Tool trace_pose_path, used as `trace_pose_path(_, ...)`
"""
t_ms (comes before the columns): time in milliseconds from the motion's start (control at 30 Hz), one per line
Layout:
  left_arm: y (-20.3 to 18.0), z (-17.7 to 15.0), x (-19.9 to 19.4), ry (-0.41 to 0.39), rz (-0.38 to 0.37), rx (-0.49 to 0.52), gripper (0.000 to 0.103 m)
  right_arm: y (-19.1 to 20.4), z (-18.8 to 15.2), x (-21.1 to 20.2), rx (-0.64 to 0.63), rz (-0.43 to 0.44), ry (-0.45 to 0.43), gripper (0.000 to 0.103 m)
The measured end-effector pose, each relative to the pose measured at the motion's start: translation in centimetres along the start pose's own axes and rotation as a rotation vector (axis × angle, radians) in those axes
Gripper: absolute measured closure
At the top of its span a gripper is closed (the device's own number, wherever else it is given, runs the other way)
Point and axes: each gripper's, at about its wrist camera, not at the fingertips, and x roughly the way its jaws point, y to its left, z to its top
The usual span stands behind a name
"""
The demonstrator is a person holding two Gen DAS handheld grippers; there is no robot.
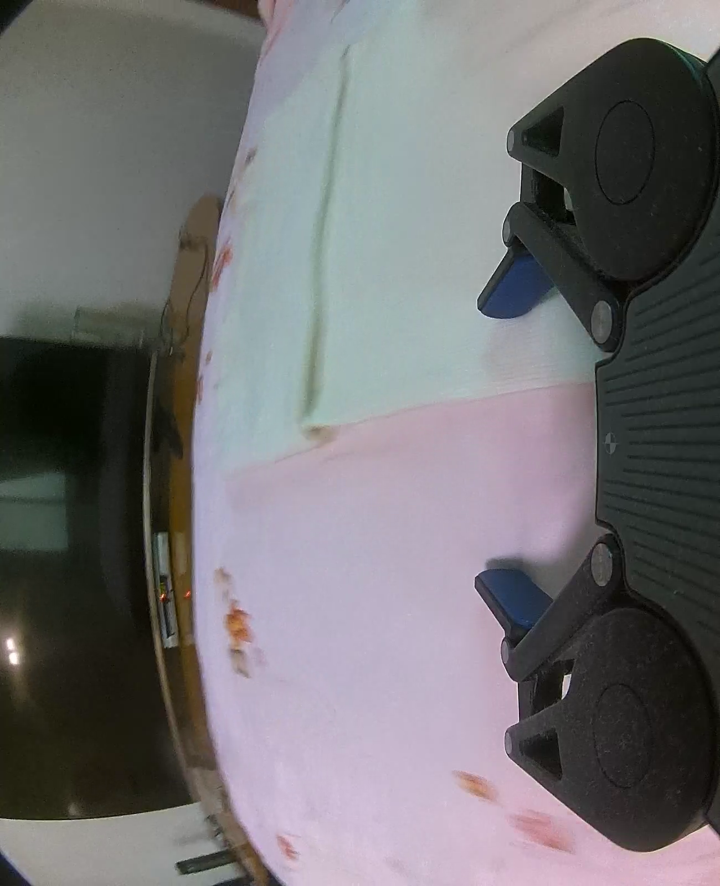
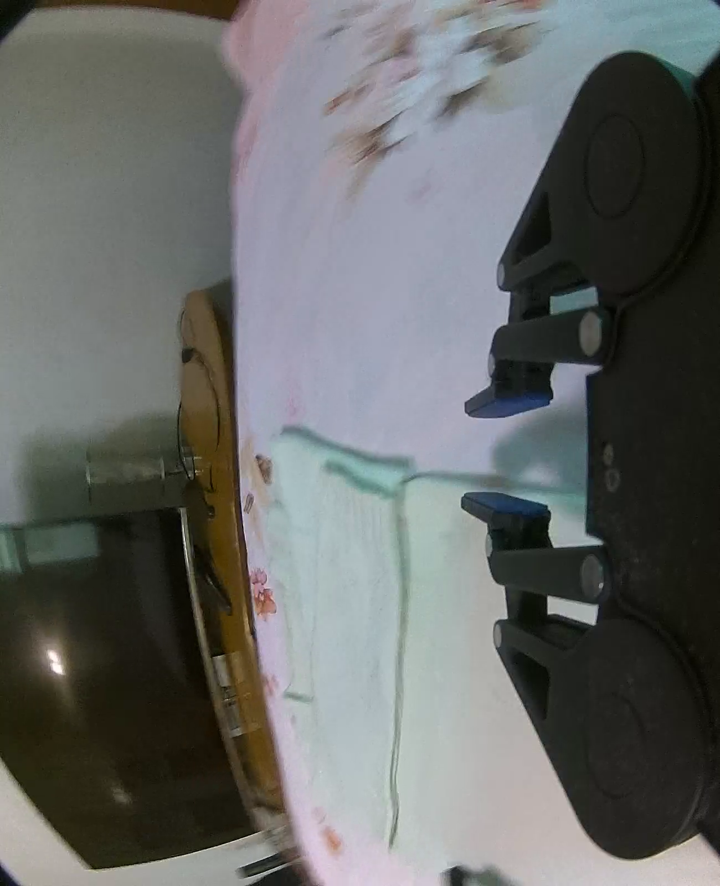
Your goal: Fold small clothes
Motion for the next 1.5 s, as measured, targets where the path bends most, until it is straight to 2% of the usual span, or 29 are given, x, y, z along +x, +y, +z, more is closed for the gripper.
trace_pose_path(133, -0.6, -4.8, -4.8, 0.004, -0.035, 0.023, 0.020, -2.8, -4.7, -5.1, 0.144, 0.064, 0.071, 0.072)
trace_pose_path(200, -0.5, -5.9, -6.7, 0.019, -0.052, -0.009, 0.034, -3.6, -7.2, -7.5, 0.203, 0.096, 0.103, 0.072)
trace_pose_path(300, 0.4, -7.3, -9.0, 0.054, -0.124, -0.108, 0.044, -4.4, -10.9, -11.2, 0.325, 0.156, 0.127, 0.072)
trace_pose_path(400, 1.5, -9.5, -10.8, 0.106, -0.281, -0.244, 0.044, -5.0, -13.7, -13.9, 0.426, 0.232, 0.155, 0.072)
trace_pose_path(467, 1.8, -11.3, -12.0, 0.123, -0.351, -0.317, 0.044, -5.1, -15.1, -15.0, 0.474, 0.290, 0.174, 0.072)
trace_pose_path(567, 2.3, -13.9, -13.4, 0.115, -0.422, -0.455, 0.044, -4.5, -16.9, -16.1, 0.516, 0.355, 0.195, 0.072)
trace_pose_path(633, 2.7, -15.4, -14.0, 0.107, -0.457, -0.543, 0.048, -4.0, -17.5, -16.4, 0.531, 0.384, 0.208, 0.072)
trace_pose_path(700, 3.0, -16.6, -14.1, 0.104, -0.472, -0.595, 0.055, -3.5, -17.8, -16.4, 0.534, 0.402, 0.216, 0.072)
trace_pose_path(800, 3.4, -17.7, -14.0, 0.092, -0.506, -0.669, 0.057, -3.7, -17.8, -15.9, 0.576, 0.433, 0.218, 0.074)
trace_pose_path(867, 3.2, -18.0, -13.6, 0.088, -0.538, -0.680, 0.057, -3.9, -18.0, -15.4, 0.619, 0.456, 0.230, 0.078)
trace_pose_path(967, 2.2, -17.4, -12.8, 0.088, -0.542, -0.654, 0.059, -4.1, -17.3, -14.5, 0.597, 0.466, 0.248, 0.087)
trace_pose_path(1100, 2.0, -17.8, -11.9, 0.095, -0.488, -0.689, 0.096, -3.1, -16.5, -14.3, 0.510, 0.450, 0.257, 0.095)
trace_pose_path(1167, 2.0, -18.0, -11.6, 0.080, -0.494, -0.718, 0.098, -2.7, -16.2, -14.5, 0.485, 0.443, 0.251, 0.096)
trace_pose_path(1233, 2.1, -17.5, -12.6, 0.042, -0.496, -0.691, 0.098, -2.2, -15.7, -15.0, 0.448, 0.419, 0.233, 0.097)
trace_pose_path(1333, 2.2, -16.7, -14.2, -0.022, -0.516, -0.671, 0.098, -1.9, -14.2, -17.1, 0.396, 0.415, 0.159, 0.098)
trace_pose_path(1400, 2.2, -16.8, -14.2, -0.016, -0.496, -0.658, 0.098, -1.7, -13.0, -18.0, 0.358, 0.413, 0.115, 0.098)
trace_pose_path(1500, 2.6, -18.6, -12.7, 0.042, -0.450, -0.675, 0.098, -1.9, -12.7, -17.7, 0.336, 0.384, 0.121, 0.098)
